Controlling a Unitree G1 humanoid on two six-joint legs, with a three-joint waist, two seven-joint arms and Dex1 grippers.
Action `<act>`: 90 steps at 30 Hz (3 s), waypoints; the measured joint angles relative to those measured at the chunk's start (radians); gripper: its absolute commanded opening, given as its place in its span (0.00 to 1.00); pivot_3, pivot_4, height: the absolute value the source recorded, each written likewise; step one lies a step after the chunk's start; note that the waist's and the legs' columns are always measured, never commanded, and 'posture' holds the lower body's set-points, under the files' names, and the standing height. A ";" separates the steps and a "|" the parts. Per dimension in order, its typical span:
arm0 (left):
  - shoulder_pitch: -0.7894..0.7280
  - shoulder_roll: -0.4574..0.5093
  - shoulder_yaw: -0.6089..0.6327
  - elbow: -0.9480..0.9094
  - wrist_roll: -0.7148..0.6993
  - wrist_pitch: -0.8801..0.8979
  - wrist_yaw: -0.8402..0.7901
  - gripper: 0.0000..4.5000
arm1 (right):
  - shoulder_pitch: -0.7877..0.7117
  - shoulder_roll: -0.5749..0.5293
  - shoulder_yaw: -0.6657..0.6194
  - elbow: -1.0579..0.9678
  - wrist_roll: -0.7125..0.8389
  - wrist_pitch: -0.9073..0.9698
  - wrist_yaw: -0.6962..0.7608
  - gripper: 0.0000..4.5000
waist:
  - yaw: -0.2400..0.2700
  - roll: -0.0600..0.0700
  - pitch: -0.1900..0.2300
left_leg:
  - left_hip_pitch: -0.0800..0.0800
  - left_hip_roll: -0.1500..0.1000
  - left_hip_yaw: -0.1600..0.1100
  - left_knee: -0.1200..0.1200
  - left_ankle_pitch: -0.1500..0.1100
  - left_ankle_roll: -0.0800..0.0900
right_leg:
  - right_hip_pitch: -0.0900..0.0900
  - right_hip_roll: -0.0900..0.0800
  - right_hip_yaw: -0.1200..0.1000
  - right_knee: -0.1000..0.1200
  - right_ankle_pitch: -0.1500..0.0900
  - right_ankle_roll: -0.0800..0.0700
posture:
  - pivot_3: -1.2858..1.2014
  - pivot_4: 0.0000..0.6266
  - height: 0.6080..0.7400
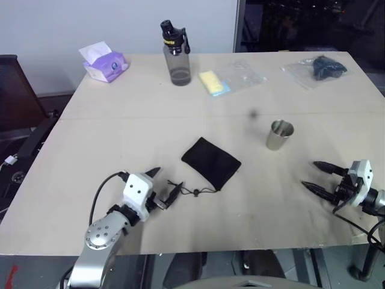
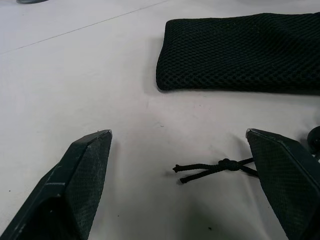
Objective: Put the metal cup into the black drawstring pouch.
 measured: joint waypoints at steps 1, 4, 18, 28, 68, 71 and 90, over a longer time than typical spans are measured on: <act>0.000 0.000 0.000 0.000 0.000 0.000 0.000 0.99 | 0.000 0.000 0.000 0.000 0.000 0.000 0.000 1.00 | 0.000 0.000 0.000 | 0.000 0.000 0.000 0.000 0.000 0.000 | 0.000 0.000 0.000 0.000 0.000 0.000 | 0.52 0.24 1.00; -0.018 -0.012 0.000 0.002 -0.003 -0.001 0.000 0.99 | -0.019 0.003 0.001 0.026 -0.007 -0.014 0.002 1.00 | 0.000 0.000 0.000 | 0.000 0.000 0.000 0.000 0.000 0.000 | 0.000 0.000 0.000 0.000 0.000 0.000 | 0.52 0.24 1.00; -0.043 -0.005 0.026 0.002 -0.060 0.000 -0.032 0.99 | -0.032 0.006 0.002 0.044 -0.016 -0.050 -0.002 1.00 | -0.001 0.000 0.000 | 0.000 0.000 0.001 0.000 0.000 0.000 | 0.000 0.000 0.000 0.000 0.001 -0.002 | 0.52 0.24 1.00; -0.028 -0.001 -0.008 -0.025 -0.056 0.018 -0.028 0.99 | 0.001 0.025 0.002 0.009 -0.010 -0.047 -0.008 1.00 | -0.002 0.000 0.000 | 0.000 0.000 0.001 0.000 0.000 0.000 | 0.000 0.000 0.001 0.000 0.001 -0.002 | 0.52 0.24 1.00; -0.344 -0.014 -0.482 -0.152 0.521 0.295 0.030 0.99 | 0.365 0.055 0.009 -0.564 0.193 0.063 0.014 1.00 | 0.010 0.000 0.001 | 0.000 0.001 0.000 0.000 0.000 0.000 | 0.000 0.002 0.001 0.001 -0.001 0.002 | 0.52 0.24 1.00; -0.330 -0.006 -0.475 -0.152 0.542 0.303 0.047 0.78 | 0.339 0.048 0.006 -0.547 0.194 0.062 0.031 1.00 | 0.014 0.000 0.001 | 0.000 0.001 0.000 0.000 0.000 0.000 | 0.000 0.002 0.000 0.001 -0.001 0.002 | 0.52 0.24 1.00; -0.440 -0.068 -0.350 -0.056 0.483 0.263 0.085 0.02 | 0.275 0.102 0.008 -0.565 0.153 0.047 -0.071 1.00 | 0.022 0.000 0.001 | -0.001 0.001 0.000 0.001 0.000 0.000 | -0.001 0.001 0.000 0.001 0.000 0.004 | 0.52 0.24 1.00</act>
